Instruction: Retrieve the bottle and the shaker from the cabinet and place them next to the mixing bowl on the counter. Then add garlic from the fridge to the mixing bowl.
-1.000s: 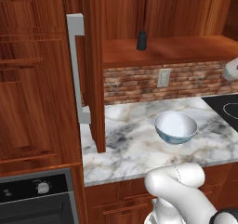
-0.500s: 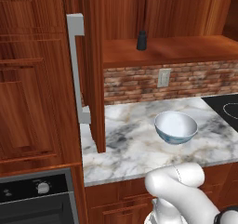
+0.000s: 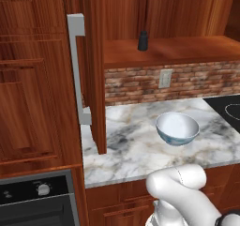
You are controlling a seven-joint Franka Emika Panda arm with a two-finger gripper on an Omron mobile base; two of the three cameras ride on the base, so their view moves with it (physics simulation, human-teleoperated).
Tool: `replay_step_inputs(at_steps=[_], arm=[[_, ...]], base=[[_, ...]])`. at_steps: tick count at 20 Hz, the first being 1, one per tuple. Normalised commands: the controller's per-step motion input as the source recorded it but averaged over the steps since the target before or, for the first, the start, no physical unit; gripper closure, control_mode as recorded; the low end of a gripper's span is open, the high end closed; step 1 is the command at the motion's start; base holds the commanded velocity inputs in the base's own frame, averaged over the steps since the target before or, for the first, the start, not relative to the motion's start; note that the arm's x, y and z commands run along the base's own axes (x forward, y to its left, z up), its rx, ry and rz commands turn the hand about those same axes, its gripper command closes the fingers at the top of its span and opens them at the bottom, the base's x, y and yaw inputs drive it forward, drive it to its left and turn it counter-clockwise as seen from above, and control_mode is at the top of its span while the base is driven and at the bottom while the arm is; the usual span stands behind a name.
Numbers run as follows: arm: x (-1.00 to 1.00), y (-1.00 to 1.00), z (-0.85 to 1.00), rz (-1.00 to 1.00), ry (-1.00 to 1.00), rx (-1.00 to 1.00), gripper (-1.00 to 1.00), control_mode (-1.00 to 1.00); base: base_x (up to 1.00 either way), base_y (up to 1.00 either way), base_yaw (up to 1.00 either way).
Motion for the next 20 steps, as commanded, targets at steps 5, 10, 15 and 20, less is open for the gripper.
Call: replay_step_inputs(at_steps=[5, 10, 15, 20], arm=[[0.05, 0.19, -0.17, 0.0, 0.01, -0.07, 1.0, -1.0], [0.13, 0.22, -0.19, 0.0, 0.07, -0.06, 1.0, -1.0], [0.19, 0.06, -0.21, -0.02, 0.08, -0.07, 1.0, -1.0], [0.27, -0.01, -0.2, -0.04, 0.03, -0.05, 1.0, -1.0]], base=[[0.0, 0.0, 0.0], [0.0, 0.0, 0.0], [0.0, 0.0, 0.0], [0.0, 0.0, 0.0]])
